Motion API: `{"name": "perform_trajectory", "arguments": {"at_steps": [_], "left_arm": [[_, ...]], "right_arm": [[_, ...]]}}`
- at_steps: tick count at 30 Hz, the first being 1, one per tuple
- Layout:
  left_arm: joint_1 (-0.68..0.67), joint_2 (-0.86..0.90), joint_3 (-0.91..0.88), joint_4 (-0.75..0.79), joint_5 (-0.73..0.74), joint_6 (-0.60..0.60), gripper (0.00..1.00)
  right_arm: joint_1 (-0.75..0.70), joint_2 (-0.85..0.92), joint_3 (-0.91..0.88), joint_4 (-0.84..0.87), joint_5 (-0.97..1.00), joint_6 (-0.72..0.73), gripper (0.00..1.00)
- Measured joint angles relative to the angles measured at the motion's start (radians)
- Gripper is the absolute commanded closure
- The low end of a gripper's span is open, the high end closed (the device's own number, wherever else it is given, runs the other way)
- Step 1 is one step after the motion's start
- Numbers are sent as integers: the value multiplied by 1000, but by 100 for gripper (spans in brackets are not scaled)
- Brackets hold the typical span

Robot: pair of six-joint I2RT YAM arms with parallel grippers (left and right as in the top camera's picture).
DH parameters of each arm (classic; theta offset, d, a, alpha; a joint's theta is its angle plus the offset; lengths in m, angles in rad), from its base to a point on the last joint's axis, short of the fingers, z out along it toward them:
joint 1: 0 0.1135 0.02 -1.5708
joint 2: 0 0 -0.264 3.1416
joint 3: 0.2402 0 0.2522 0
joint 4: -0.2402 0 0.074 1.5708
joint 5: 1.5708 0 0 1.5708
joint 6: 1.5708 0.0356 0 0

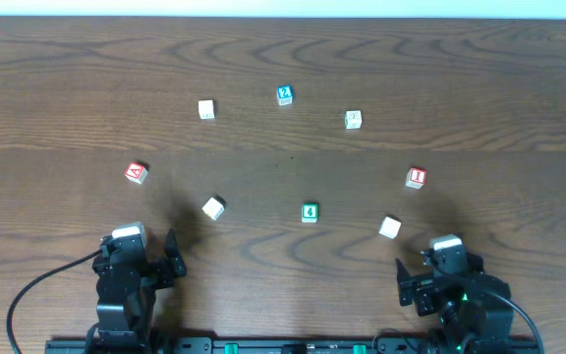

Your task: Spell out Ai2

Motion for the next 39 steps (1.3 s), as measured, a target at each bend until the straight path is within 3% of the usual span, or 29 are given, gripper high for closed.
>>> {"name": "perform_trajectory", "arguments": {"at_steps": [18, 23, 28, 36, 39], "left_arm": [[0, 0, 0, 0, 0, 0, 5], [0, 0, 0, 0, 0, 0, 5], [0, 0, 0, 0, 0, 0, 5], [0, 0, 0, 0, 0, 0, 5], [0, 0, 0, 0, 0, 0, 4]], "right_arm": [[0, 0, 0, 2, 1, 0, 1], [0, 0, -11, 139, -24, 35, 1], [0, 0, -13, 316, -178, 243, 1], [0, 0, -13, 317, -363, 704, 1], [0, 0, -13, 352, -397, 794, 1]]}}
